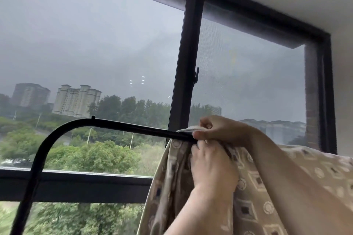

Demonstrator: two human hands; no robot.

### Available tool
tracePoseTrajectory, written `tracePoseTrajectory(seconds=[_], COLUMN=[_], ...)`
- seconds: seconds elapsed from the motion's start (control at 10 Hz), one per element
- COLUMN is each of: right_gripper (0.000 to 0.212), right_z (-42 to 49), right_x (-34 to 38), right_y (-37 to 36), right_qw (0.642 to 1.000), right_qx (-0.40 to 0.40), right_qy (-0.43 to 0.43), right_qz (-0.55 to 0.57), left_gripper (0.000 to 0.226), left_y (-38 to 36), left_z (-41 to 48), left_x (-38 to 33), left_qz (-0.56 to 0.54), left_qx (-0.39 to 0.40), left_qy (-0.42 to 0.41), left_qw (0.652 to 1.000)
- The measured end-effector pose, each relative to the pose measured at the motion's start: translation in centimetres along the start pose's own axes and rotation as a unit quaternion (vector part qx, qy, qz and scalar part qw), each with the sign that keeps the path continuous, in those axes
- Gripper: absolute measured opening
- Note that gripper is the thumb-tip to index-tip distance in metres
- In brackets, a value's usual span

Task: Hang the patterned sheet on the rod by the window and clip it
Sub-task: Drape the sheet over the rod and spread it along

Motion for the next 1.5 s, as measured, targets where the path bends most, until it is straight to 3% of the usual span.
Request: tracePoseTrajectory(seconds=[0.1, 0.2, 0.3, 0.4, 0.5, 0.6, 0.7, 0.8, 0.9, 1.0, 1.1, 1.2, 1.3, 1.4, 1.5], right_gripper=[0.028, 0.024, 0.013, 0.027, 0.041, 0.024, 0.018, 0.018, 0.030, 0.039, 0.041, 0.047, 0.046, 0.048, 0.042], right_z=[-0.6, -0.9, -0.5, -0.6, -0.3, 0.3, 0.6, 1.0, 1.4, 1.0, 0.6, 0.7, 0.5, -0.1, -0.6], right_x=[-1.4, -3.3, -4.6, -5.4, -6.1, -6.2, -6.4, -5.9, -5.7, -6.2, -6.8, -6.9, -7.2, -7.2, -6.9], right_y=[1.0, 1.0, 1.5, 2.1, 2.4, 2.7, 2.9, 2.7, 2.4, 2.5, 2.9, 3.0, 3.2, 3.4, 3.4], right_qw=[1.000, 0.981, 0.873, 0.808, 0.798, 0.846, 0.862, 0.840, 0.814, 0.782, 0.759, 0.745, 0.732, 0.737, 0.735], right_qx=[-0.028, -0.075, -0.127, -0.128, -0.094, -0.044, -0.022, -0.001, 0.019, 0.016, 0.008, 0.006, -0.008, -0.002, 0.036], right_qy=[0.005, -0.021, -0.042, -0.077, -0.130, -0.148, -0.138, -0.110, -0.048, -0.023, -0.029, -0.041, -0.042, -0.049, -0.062], right_qz=[-0.010, 0.177, 0.468, 0.569, 0.581, 0.510, 0.486, 0.532, 0.578, 0.623, 0.650, 0.666, 0.680, 0.674, 0.674], left_gripper=[0.023, 0.008, 0.031, 0.029, 0.020, 0.026, 0.025, 0.030, 0.027, 0.031, 0.034, 0.036, 0.061, 0.035, 0.027], left_y=[-1.7, -3.3, -3.6, -2.9, -1.5, 1.5, 4.3, 4.6, 3.4, 1.6, 0.7, 0.3, -0.6, -1.1, -0.5], left_z=[-1.2, -1.5, -1.0, -1.1, -0.5, -0.2, 0.0, -0.4, -2.1, -2.6, -2.2, -3.4, -3.6, -3.0, -3.0], left_x=[1.6, 3.9, 3.8, 3.5, 4.0, 5.1, 6.7, 8.6, 8.5, 7.9, 6.8, 3.5, 1.8, 1.6, 0.2], left_qz=[-0.176, -0.440, -0.514, -0.584, -0.642, -0.660, -0.633, -0.659, -0.695, -0.621, -0.179, 0.022, -0.100, -0.393, -0.653], left_qx=[-0.033, -0.003, 0.136, 0.217, 0.239, 0.180, 0.111, 0.123, 0.208, 0.200, -0.040, -0.166, -0.018, 0.102, 0.290], left_qy=[-0.005, 0.140, 0.155, 0.160, 0.154, 0.112, 0.084, 0.133, 0.188, 0.158, 0.016, -0.139, 0.000, 0.138, 0.182], left_qw=[0.984, 0.887, 0.832, 0.765, 0.712, 0.721, 0.761, 0.730, 0.662, 0.742, 0.983, 0.976, 0.995, 0.903, 0.676])
Point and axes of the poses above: each hand's wrist, its own z-axis towards the middle knuckle, its own y-axis out of the back of the hand, x = y × z, the point moved 3 cm from there along z, towards the middle knuckle, and after that the axes turned 9 degrees about z, right-handed, at the moved point
